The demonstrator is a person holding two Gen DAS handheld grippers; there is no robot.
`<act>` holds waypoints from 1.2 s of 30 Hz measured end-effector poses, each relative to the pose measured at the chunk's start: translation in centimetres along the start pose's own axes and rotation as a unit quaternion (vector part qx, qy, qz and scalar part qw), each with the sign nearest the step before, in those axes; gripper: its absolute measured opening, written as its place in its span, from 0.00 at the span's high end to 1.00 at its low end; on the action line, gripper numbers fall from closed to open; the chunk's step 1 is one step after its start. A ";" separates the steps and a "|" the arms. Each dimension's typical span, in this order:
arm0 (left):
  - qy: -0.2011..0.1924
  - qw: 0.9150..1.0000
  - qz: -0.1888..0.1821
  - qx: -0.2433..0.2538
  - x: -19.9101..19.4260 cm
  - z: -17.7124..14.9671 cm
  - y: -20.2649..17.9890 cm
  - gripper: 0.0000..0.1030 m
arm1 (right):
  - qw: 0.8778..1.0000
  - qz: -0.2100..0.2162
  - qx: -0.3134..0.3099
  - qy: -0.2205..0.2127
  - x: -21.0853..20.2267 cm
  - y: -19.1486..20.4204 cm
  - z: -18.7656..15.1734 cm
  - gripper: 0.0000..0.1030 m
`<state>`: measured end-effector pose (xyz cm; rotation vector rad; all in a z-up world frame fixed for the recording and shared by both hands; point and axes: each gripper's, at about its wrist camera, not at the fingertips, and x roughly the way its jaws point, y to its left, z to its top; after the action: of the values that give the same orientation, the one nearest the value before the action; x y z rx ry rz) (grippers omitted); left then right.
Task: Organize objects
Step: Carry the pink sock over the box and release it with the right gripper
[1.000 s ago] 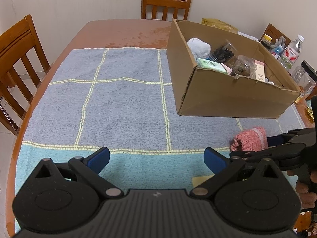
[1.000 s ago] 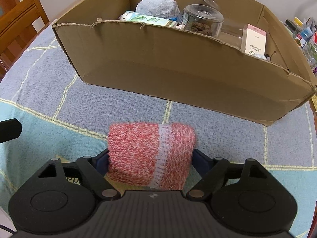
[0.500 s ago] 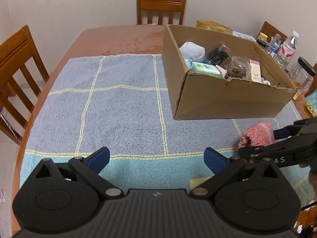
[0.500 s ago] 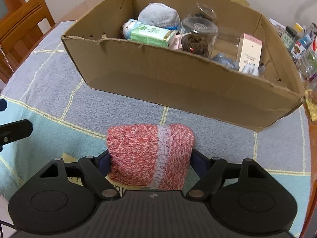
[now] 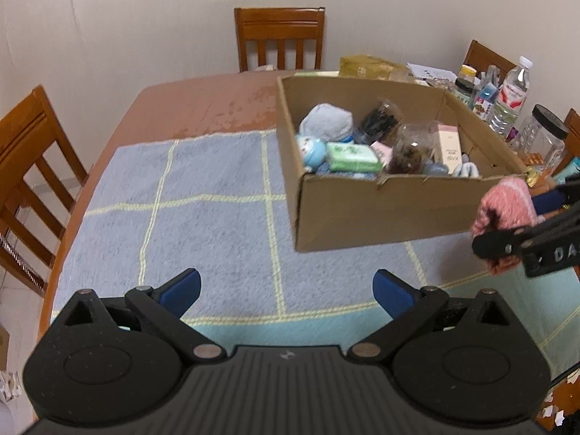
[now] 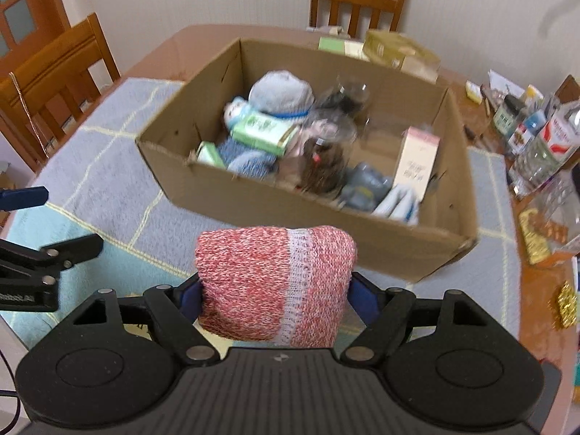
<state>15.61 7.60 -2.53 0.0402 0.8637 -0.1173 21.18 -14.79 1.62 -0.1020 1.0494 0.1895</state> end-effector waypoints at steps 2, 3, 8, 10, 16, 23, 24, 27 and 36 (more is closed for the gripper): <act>-0.004 1.000 -0.001 0.004 -0.1 0.4 -0.6 0.02 | 1.000 0.002 -0.004 -0.005 -0.7 -0.6 0.5 0.19; -0.006 1.000 -0.002 0.006 -0.1 0.6 -1.1 0.02 | 1.000 0.002 -0.006 -0.010 -1.1 -1.0 0.8 0.19; -0.021 1.000 0.001 0.012 -0.2 1.9 -2.5 0.02 | 1.000 0.002 -0.005 -0.027 -2.2 -3.0 2.2 0.19; -0.028 1.000 0.005 0.012 -0.1 2.4 -3.0 0.02 | 0.999 0.005 -0.002 -0.032 -2.5 -4.1 2.8 0.19; -0.033 0.999 0.019 0.016 0.4 3.7 -4.3 0.02 | 0.999 0.010 -0.005 -0.052 -2.5 -6.6 5.0 0.19; -0.035 0.999 0.039 0.009 0.7 4.7 -5.6 0.02 | 0.997 0.016 -0.043 -0.062 -0.8 -9.2 8.1 0.19; -0.035 0.998 0.044 0.005 0.8 4.7 -5.8 0.02 | 0.997 0.016 -0.048 -0.061 -0.4 -9.5 8.6 0.19; -0.033 0.998 0.055 -0.004 1.0 5.0 -6.2 0.02 | 0.996 0.016 -0.063 -0.057 1.0 -10.5 9.9 0.19; -0.021 0.996 0.081 -0.030 1.3 4.5 -7.4 0.02 | 0.994 0.015 -0.097 -0.055 4.2 -11.8 12.7 0.18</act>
<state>18.97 -0.20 -0.45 0.0512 0.8173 0.0586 36.40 -23.66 4.13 -0.2490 0.9210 0.3219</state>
